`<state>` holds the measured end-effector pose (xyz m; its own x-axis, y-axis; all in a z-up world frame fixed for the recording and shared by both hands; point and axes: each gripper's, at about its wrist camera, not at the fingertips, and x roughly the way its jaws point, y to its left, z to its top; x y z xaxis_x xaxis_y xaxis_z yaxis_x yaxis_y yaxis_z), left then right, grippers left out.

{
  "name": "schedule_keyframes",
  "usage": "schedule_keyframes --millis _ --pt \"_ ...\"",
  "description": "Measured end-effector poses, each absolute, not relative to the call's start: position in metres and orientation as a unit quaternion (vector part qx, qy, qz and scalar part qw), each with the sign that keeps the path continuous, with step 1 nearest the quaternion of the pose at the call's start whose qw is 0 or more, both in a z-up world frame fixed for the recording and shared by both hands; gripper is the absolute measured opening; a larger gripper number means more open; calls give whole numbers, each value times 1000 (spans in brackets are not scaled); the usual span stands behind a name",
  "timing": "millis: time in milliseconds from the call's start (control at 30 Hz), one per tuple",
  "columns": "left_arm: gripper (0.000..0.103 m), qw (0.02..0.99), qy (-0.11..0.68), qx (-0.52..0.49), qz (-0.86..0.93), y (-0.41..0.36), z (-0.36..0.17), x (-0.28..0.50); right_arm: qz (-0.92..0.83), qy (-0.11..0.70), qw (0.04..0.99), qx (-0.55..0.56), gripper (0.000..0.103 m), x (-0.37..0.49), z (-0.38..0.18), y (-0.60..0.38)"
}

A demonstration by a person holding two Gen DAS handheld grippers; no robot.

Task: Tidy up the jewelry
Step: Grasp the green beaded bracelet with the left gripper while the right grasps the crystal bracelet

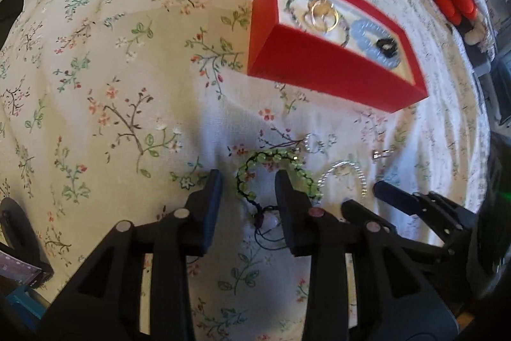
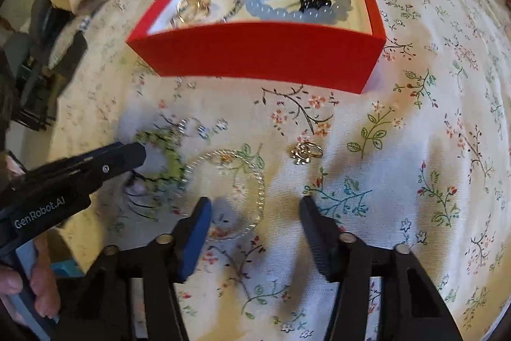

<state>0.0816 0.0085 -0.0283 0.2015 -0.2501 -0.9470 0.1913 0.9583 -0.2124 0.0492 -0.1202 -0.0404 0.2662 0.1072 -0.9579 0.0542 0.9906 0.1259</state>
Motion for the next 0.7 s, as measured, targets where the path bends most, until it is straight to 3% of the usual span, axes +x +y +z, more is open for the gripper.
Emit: schedule_keyframes --millis 67,200,333,700 --pt "35 778 612 -12 -139 5 -31 80 10 599 799 42 45 47 -42 -114" --pt "12 785 606 13 -126 1 -30 76 10 587 809 -3 32 41 -42 -102" --pt "10 783 608 0 -128 5 -29 76 19 587 810 -12 12 39 -41 -98" --pt "6 792 590 -14 -157 13 -5 55 58 576 814 53 9 23 -14 -122"
